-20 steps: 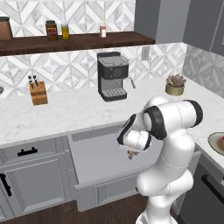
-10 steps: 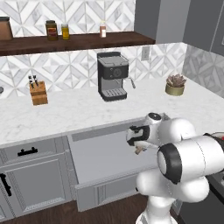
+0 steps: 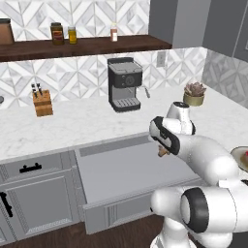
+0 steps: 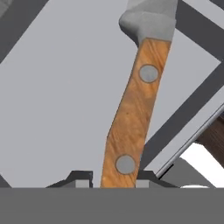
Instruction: Pick up the knife from the drawer and place it on the cutting board. Then place the meat from the plate to the cutting board.
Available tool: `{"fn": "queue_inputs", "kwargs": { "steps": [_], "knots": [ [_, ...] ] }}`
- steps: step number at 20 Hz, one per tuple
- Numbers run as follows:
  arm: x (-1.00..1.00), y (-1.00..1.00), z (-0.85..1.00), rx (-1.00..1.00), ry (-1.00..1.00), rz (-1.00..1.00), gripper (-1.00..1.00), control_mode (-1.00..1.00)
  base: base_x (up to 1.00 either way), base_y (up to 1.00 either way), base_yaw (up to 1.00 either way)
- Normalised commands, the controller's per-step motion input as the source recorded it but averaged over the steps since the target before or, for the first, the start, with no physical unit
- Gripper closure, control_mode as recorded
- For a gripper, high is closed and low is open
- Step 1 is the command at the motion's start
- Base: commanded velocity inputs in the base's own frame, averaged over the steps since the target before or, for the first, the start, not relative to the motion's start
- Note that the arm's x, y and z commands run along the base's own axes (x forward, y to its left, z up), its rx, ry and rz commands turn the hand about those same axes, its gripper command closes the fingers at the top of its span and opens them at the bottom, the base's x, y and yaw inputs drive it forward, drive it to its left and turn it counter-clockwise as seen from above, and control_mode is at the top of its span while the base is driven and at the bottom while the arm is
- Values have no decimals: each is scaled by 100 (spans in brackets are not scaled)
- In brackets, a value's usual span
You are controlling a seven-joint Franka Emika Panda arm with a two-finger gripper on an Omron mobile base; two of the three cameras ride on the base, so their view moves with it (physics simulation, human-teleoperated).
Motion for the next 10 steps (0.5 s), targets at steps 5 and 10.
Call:
{"fn": "queue_inputs", "kwargs": {
  "steps": [5, 10],
  "knots": [
    [-84, 0, 10, 0, 0, 1, 100, -100, 0, 0, 0],
    [-87, 0, 0, -1, 1, 5, 100, -100, 0, 0, 0]
  ]
}}
